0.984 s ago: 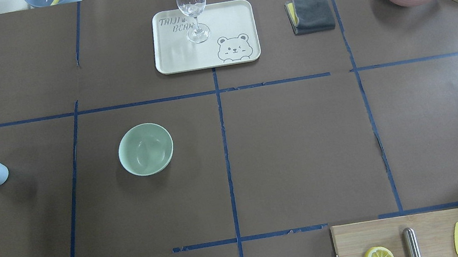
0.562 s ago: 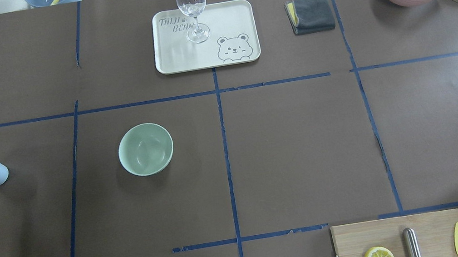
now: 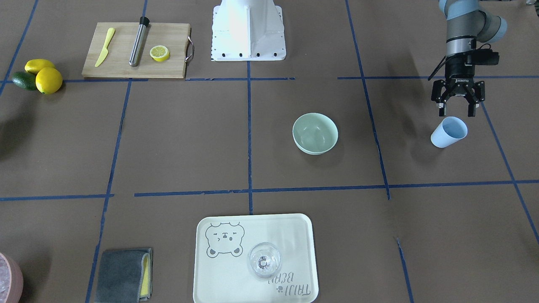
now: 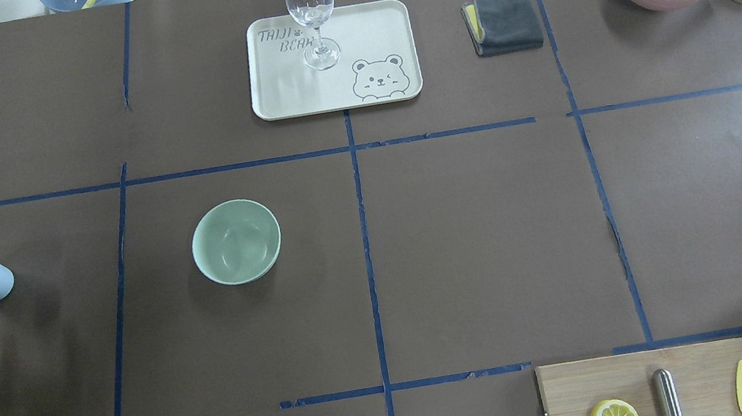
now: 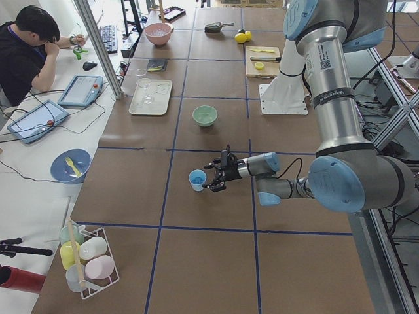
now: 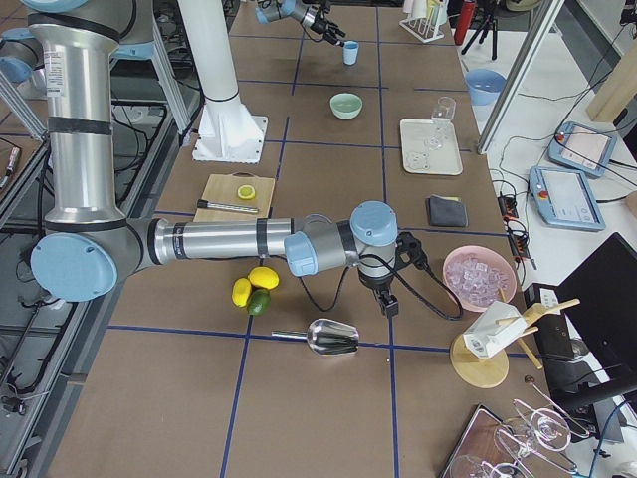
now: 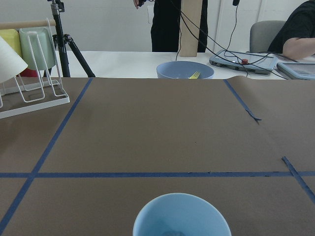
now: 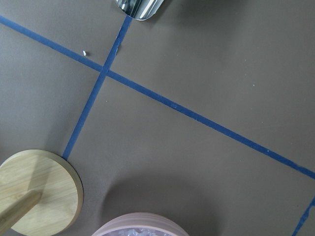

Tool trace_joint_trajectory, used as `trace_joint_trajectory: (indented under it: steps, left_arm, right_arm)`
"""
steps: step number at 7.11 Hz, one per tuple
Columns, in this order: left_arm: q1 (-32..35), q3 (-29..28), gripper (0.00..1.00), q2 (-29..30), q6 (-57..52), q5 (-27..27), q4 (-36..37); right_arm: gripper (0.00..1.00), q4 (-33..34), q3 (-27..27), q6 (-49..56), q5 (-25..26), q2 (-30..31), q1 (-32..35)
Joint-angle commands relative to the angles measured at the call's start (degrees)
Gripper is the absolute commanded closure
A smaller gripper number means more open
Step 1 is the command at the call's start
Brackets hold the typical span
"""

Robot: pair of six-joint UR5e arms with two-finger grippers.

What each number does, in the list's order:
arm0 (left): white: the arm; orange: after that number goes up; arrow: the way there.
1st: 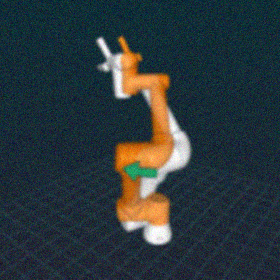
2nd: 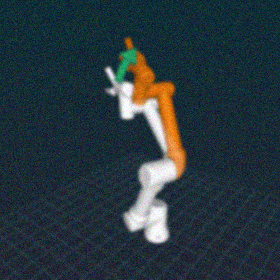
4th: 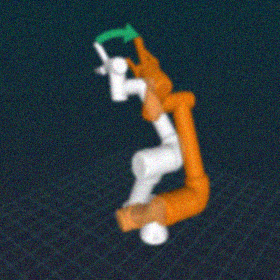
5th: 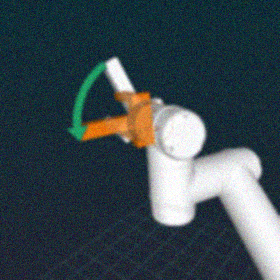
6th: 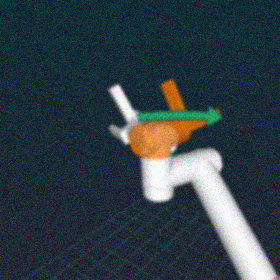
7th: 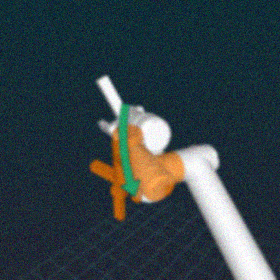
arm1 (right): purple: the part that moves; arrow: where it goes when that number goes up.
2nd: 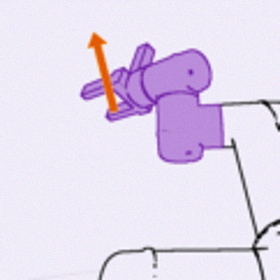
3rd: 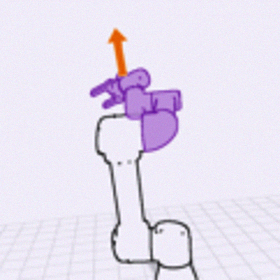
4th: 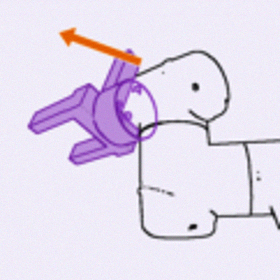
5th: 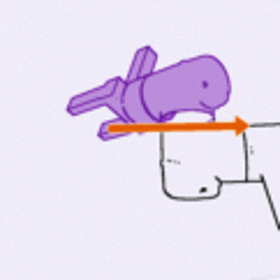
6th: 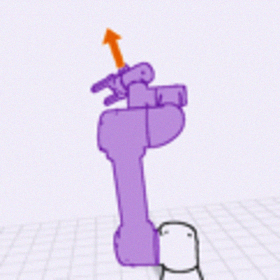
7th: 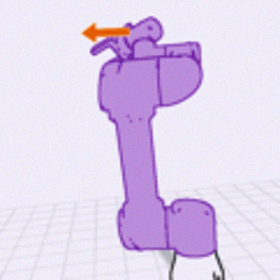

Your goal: Pour ice into bowl

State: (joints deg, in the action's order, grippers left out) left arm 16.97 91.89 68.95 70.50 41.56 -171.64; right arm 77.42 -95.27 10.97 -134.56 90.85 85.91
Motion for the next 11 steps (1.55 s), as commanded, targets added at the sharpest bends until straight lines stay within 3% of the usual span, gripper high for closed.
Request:
trace_joint_trajectory:
  steps: [1,4,9,11]
  left_arm:
    - [-0.18,-3.81,0.00,2.23,-0.01,-3.31,0.07]
    - [-0.18,-8.73,0.00,8.11,-0.54,-3.77,0.07]
    - [-0.18,-11.47,0.01,9.00,-0.63,-3.50,0.16]
    - [-0.18,-11.82,0.13,9.62,-0.63,-3.42,0.07]
  right_arm:
    - [0.00,0.01,0.00,-0.07,0.00,0.03,-0.04]
    - [0.00,0.01,0.00,-0.33,0.00,0.03,0.05]
    - [0.00,0.01,0.09,-0.51,0.09,-0.49,-0.04]
    - [0.00,0.01,0.00,-0.51,0.09,-0.58,-0.04]
